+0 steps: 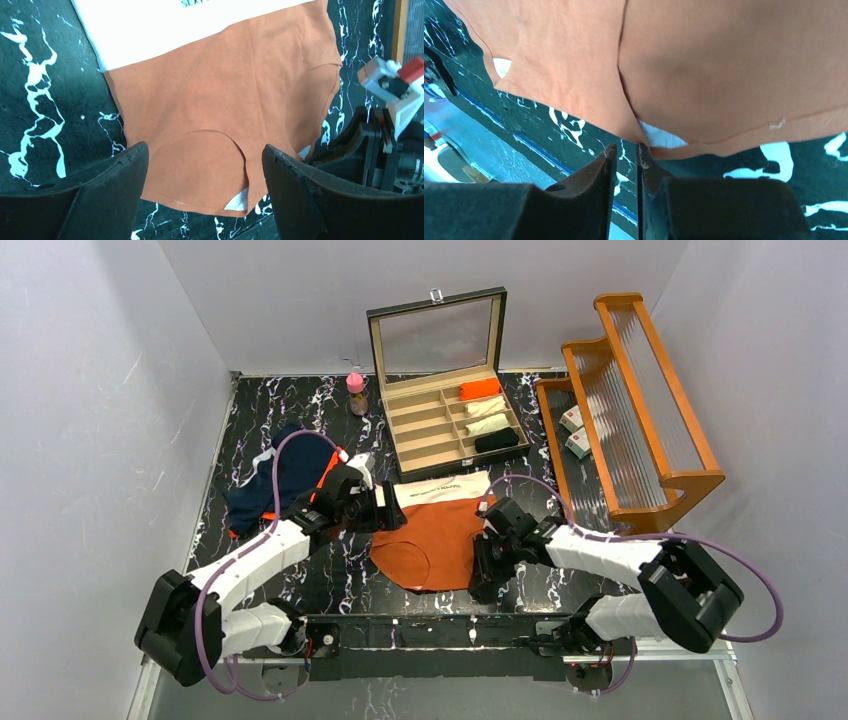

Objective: Roll the underwear
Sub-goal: Flatten out the underwear at the center of the board.

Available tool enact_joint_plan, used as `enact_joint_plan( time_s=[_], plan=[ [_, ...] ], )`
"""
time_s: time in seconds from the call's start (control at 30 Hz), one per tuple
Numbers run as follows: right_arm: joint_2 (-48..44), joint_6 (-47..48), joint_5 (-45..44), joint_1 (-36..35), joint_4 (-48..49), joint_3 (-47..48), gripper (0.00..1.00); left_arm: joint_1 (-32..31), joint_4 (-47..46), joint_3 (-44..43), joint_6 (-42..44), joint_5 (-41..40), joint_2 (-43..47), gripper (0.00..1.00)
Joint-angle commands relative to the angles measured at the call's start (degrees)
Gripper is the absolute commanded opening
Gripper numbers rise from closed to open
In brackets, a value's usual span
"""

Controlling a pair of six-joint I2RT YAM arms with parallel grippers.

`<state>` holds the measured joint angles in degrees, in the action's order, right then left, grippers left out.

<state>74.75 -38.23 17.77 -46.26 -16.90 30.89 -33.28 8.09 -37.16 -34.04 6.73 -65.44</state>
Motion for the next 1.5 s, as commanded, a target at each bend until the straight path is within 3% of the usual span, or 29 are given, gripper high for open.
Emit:
enact_joint_plan(
  time_s=[0.0,0.23,0.47,0.73,1.03,1.3,1.47],
  plan=[
    [-3.2,-2.5,-1.7,-0.4,-4.6,-3.0,0.28,0.1,0.4,-4.2,2.0,-3.3,-3.1,0.81],
    [-5.9,-4.1,-1.5,-0.8,-6.4,-2.7,0.28,0.1,0.4,-10.6,7.8,-5.1,-12.4,0.8],
    [-10.8,-3.5,-4.4,-0.9,-6.6,5.7,0.3,0.4,1.7,-19.6,10.9,-5.9,-23.6,0.74],
    [-0.9,-4.0,-5.1,-0.9,4.1,9.9,0.3,1.3,-0.2,-21.5,10.8,-6.6,-31.7,0.69],
    [8.9,-2.0,-5.7,-1.3,5.6,6.2,0.3,2.2,-6.4,-15.0,11.3,-13.3,-31.6,0.68],
    [5.7,-4.5,-5.2,-3.1,4.6,-1.5,0.29,2.5,-3.1,-17.2,14.2,-13.5,-32.6,0.68],
    [2.8,-4.1,-5.2,-3.1,2.7,0.8,0.31,2.5,-3.5,-16.0,13.9,-8.3,-29.3,0.7]
  ],
)
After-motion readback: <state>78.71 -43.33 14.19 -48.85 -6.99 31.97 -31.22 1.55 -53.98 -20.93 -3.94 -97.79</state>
